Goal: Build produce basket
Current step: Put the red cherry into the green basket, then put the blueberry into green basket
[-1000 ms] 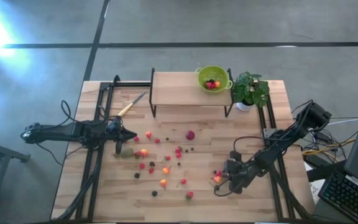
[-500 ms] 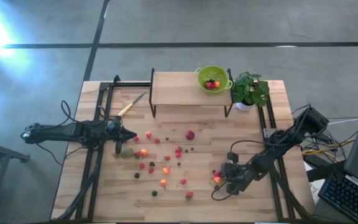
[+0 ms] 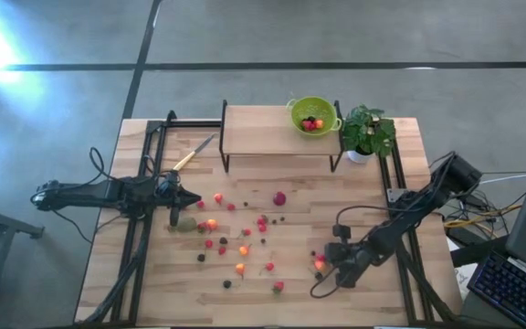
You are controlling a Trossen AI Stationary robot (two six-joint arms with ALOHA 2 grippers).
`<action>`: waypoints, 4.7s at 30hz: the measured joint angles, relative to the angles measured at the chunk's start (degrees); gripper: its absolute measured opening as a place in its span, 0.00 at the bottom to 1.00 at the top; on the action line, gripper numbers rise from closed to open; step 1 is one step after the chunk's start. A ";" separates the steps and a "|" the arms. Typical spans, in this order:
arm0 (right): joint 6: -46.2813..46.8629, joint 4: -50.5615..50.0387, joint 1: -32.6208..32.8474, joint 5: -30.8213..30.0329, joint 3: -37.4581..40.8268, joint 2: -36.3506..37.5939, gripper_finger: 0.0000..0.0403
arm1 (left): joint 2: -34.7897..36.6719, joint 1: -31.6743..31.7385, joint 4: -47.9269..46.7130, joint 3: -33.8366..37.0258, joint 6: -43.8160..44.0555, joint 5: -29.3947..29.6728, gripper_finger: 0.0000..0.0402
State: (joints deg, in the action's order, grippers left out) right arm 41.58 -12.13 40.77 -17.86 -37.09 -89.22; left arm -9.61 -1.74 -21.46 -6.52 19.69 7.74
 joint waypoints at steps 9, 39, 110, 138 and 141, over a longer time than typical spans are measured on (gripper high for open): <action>-1.88 -3.98 -0.04 -2.41 -1.39 2.63 0.02 | 0.00 -0.01 -0.01 0.00 -0.01 0.01 0.05; -33.73 -15.04 -30.62 -8.95 -10.77 28.53 0.02 | -0.02 -0.01 -0.01 0.00 0.00 0.01 0.05; -44.75 -46.38 -77.12 7.72 -56.64 -5.82 0.28 | -0.02 -0.01 -0.01 0.00 0.00 0.00 0.05; -28.11 -64.10 -38.89 7.42 -61.52 -1.40 0.08 | -0.02 -0.02 -0.01 0.00 -0.01 0.01 0.05; -25.81 -64.06 -32.87 7.40 -60.04 -1.58 0.05 | -0.02 -0.02 -0.01 0.00 0.00 0.01 0.05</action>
State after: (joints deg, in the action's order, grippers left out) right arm 15.77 -76.18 7.91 -10.46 -97.13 -90.80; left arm -9.63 -1.76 -21.47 -6.52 19.70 7.75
